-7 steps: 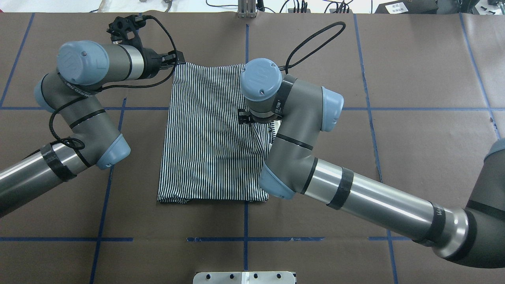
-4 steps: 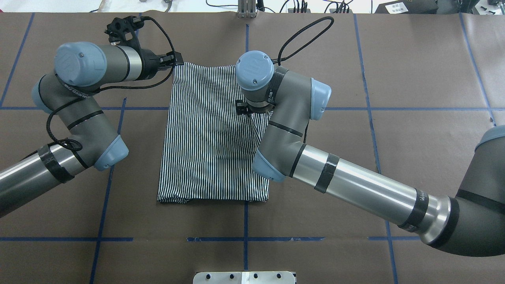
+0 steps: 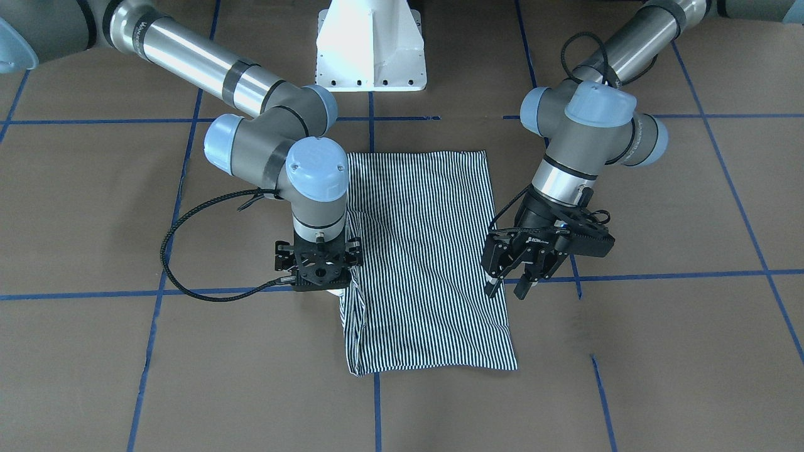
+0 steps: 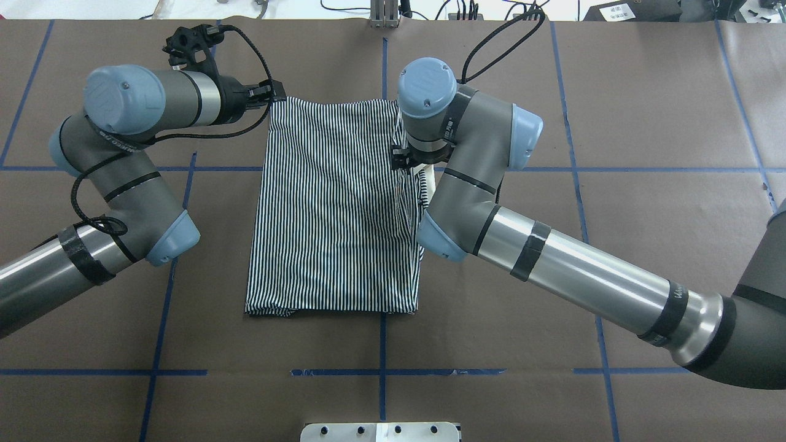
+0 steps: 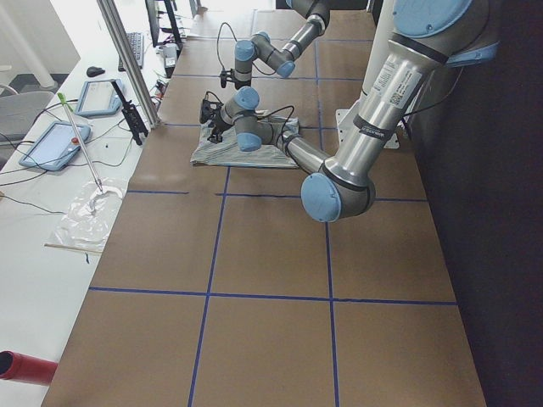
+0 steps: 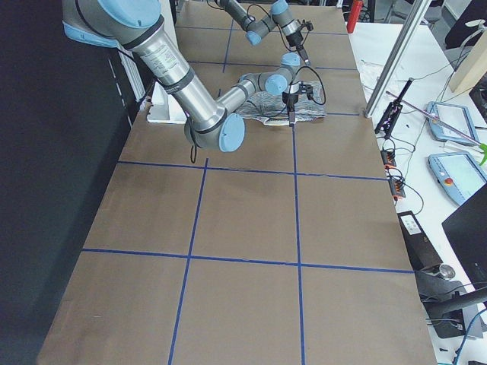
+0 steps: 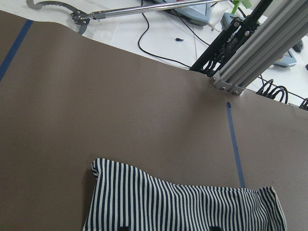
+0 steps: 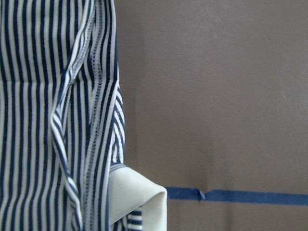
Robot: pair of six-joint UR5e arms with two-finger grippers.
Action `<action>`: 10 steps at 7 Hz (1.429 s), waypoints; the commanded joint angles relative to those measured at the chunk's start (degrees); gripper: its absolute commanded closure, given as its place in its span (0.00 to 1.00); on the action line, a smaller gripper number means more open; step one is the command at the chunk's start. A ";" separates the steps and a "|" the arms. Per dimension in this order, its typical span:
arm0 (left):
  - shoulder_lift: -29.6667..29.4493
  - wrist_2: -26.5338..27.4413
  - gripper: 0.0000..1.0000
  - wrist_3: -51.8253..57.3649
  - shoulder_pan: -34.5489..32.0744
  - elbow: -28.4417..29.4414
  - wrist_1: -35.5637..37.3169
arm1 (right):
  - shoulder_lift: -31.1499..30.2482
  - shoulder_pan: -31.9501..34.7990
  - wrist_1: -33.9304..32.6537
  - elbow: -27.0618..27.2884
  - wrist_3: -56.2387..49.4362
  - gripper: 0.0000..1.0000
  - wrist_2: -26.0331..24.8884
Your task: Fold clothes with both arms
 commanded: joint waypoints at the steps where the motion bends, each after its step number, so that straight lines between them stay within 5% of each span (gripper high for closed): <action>1: 0.09 0.09 0.37 0.00 0.00 -0.61 0.00 | 0.54 -2.45 0.04 3.88 14.71 0.00 -0.38; 5: 0.09 0.00 0.37 0.00 -0.09 -0.96 0.00 | -2.87 -13.26 -0.13 12.95 46.14 0.06 -9.69; 8: 0.00 0.00 0.37 -0.09 -0.09 -0.96 0.00 | -9.64 -15.47 -0.57 20.77 52.67 0.08 -9.26; 10: 0.09 0.09 0.37 -0.09 -0.09 -0.96 0.00 | -9.91 -18.45 -0.48 20.35 55.49 0.11 -9.78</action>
